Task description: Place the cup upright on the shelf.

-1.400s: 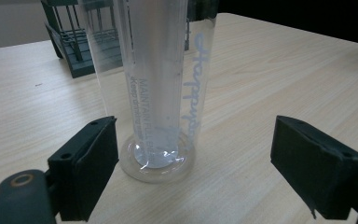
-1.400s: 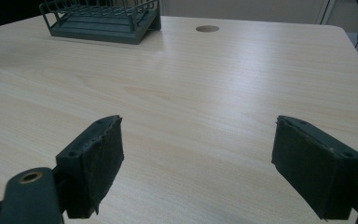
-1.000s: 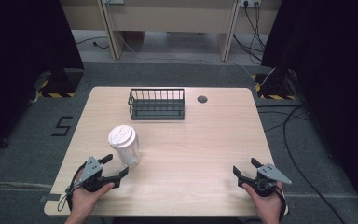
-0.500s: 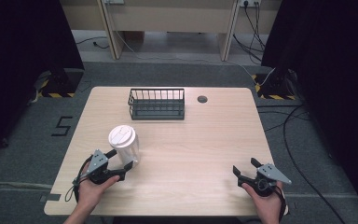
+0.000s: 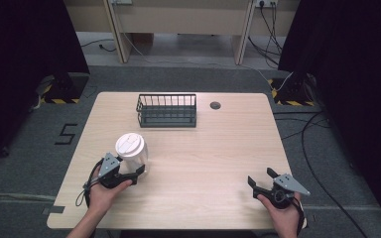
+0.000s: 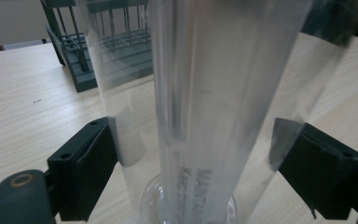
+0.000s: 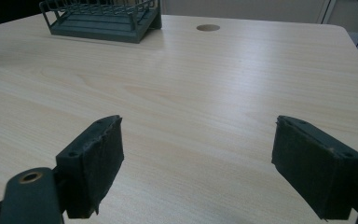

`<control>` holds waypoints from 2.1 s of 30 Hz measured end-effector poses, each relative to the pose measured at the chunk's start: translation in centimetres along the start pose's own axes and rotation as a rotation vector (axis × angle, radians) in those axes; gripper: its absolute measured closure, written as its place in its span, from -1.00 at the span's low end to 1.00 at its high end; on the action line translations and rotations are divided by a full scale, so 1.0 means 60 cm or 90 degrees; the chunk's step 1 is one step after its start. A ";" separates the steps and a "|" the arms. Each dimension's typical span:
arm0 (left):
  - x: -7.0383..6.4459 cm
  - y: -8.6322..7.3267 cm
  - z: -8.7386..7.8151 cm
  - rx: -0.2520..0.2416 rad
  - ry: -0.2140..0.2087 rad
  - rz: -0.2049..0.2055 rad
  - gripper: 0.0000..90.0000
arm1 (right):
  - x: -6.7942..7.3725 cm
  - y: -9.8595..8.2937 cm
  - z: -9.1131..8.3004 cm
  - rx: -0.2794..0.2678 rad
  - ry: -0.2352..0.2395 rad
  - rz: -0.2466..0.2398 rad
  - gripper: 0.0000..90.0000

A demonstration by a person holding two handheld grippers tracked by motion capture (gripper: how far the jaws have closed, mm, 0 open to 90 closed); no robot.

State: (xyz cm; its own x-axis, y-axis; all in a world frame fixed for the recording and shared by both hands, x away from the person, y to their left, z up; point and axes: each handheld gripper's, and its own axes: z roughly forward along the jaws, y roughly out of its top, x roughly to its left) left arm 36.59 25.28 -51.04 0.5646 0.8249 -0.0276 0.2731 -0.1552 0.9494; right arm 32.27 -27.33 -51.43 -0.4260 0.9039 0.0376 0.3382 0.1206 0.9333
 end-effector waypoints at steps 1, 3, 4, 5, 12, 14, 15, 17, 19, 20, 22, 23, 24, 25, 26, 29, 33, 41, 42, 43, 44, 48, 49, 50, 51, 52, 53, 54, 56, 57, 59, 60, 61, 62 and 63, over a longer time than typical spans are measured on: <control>0.000 0.001 0.002 -0.002 0.000 0.002 -0.68 | 0.000 0.000 0.000 0.000 0.000 0.000 -0.62; -0.001 0.002 0.006 -0.002 -0.001 0.006 -0.68 | 0.000 0.000 0.000 0.000 0.000 0.000 -0.62; -0.002 0.001 0.008 -0.003 -0.001 0.007 -0.68 | 0.000 0.000 0.000 0.000 0.001 0.001 -0.62; -0.002 0.001 0.009 -0.004 0.000 0.009 -0.68 | 0.000 0.000 0.000 0.000 0.000 0.000 -0.62; 0.000 -0.001 0.008 -0.014 -0.007 0.010 -0.61 | 0.001 0.000 0.001 0.003 0.001 0.000 -0.62; 0.001 -0.002 0.008 -0.016 -0.008 0.009 -0.61 | 0.001 0.000 0.000 0.003 0.000 0.000 -0.62; 0.001 -0.002 0.008 -0.017 -0.009 0.009 -0.61 | 0.000 0.000 0.000 0.003 0.000 0.000 -0.62; 0.002 -0.001 0.009 -0.017 -0.010 0.006 -0.61 | 0.001 0.000 0.000 0.004 0.000 0.002 -0.62; 0.003 -0.001 0.009 -0.018 -0.013 0.003 -0.61 | 0.000 0.000 0.001 0.004 0.000 0.000 -0.62; 0.003 0.000 0.008 -0.019 -0.013 0.002 -0.61 | 0.001 0.000 0.001 0.004 0.000 0.000 -0.62; 0.002 0.002 0.008 -0.024 -0.014 0.001 -0.60 | 0.001 0.000 0.001 0.004 0.001 0.002 -0.62; 0.002 0.004 0.008 -0.025 -0.014 0.002 -0.60 | 0.001 0.000 0.001 0.004 0.001 0.002 -0.62; 0.002 0.005 0.008 -0.029 -0.014 0.001 -0.60 | 0.001 0.000 0.001 0.005 0.001 0.002 -0.62; 0.001 0.007 0.008 -0.030 -0.014 0.002 -0.60 | 0.001 0.000 0.001 0.004 0.001 0.000 -0.62; 0.001 0.010 0.009 -0.033 -0.015 0.002 -0.60 | 0.000 0.000 0.001 0.004 0.001 0.000 -0.62; 0.000 0.016 0.012 -0.036 -0.015 0.008 -0.60 | 0.000 0.000 0.001 0.002 0.000 0.000 -0.62; -0.003 0.024 0.017 -0.037 -0.016 0.013 -0.60 | 0.000 0.000 0.001 0.002 0.000 0.001 -0.62; -0.003 0.037 0.023 -0.037 -0.016 0.020 -0.60 | -0.001 0.000 0.001 0.002 0.000 0.001 -0.62; -0.003 0.040 0.023 -0.038 -0.016 0.021 -0.60 | 0.000 0.000 0.000 0.002 0.000 0.001 -0.62; -0.002 0.042 0.023 -0.039 -0.016 0.021 -0.60 | 0.000 0.000 0.000 0.002 0.000 0.001 -0.62; -0.002 0.044 0.024 -0.040 -0.016 0.023 -0.60 | 0.000 0.000 0.000 0.002 0.000 0.001 -0.62; 0.000 0.052 0.025 -0.041 -0.015 0.025 -0.60 | 0.000 0.000 0.000 0.002 0.000 0.001 -0.62; 0.000 0.054 0.026 -0.042 -0.015 0.023 -0.60 | 0.000 0.000 0.001 0.002 -0.001 0.001 -0.62; 0.001 0.055 0.027 -0.042 -0.014 0.024 -0.60 | 0.000 0.000 0.001 0.002 -0.001 0.002 -0.62; 0.002 0.057 0.027 -0.042 -0.013 0.025 -0.60 | 0.000 0.000 0.000 0.002 -0.001 0.001 -0.62; 0.002 0.059 0.028 -0.043 -0.012 0.024 -0.60 | 0.000 0.000 0.000 0.002 -0.001 0.001 -0.62; 0.003 0.061 0.029 -0.042 -0.011 0.026 -0.60 | 0.000 0.000 0.001 0.002 -0.001 0.002 -0.62; 0.003 0.061 0.029 -0.042 -0.011 0.026 -0.60 | 0.000 0.000 0.001 0.002 -0.001 0.002 -0.62; 0.005 0.066 0.031 -0.042 -0.009 0.029 -0.60 | 0.000 0.000 0.001 0.002 -0.001 0.001 -0.62; 0.005 0.067 0.032 -0.042 -0.008 0.030 -0.60 | 0.000 0.000 0.000 0.002 -0.001 0.001 -0.62; 0.006 0.070 0.034 -0.042 -0.008 0.030 -0.60 | -0.001 0.000 0.000 0.002 -0.001 0.001 -0.62; 0.006 0.070 0.034 -0.042 -0.008 0.030 -0.60 | -0.001 0.000 0.000 0.002 -0.001 0.002 -0.62; 0.008 0.073 0.035 -0.042 -0.007 0.030 -0.60 | -0.001 0.000 0.000 0.002 -0.001 0.002 -0.62; 0.008 0.074 0.036 -0.043 -0.008 0.030 -0.60 | -0.001 0.000 0.000 0.003 -0.001 0.002 -0.62; 0.008 0.074 0.036 -0.043 -0.008 0.030 -0.60 | -0.001 0.000 0.000 0.003 -0.001 0.002 -0.62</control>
State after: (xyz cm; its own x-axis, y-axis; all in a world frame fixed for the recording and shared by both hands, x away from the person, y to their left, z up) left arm 39.77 23.81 -47.50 0.5848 0.8111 0.0139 0.1936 -0.1562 0.9686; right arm 32.31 -27.35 -51.42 -0.4234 0.9051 0.0395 0.3427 0.1197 0.9318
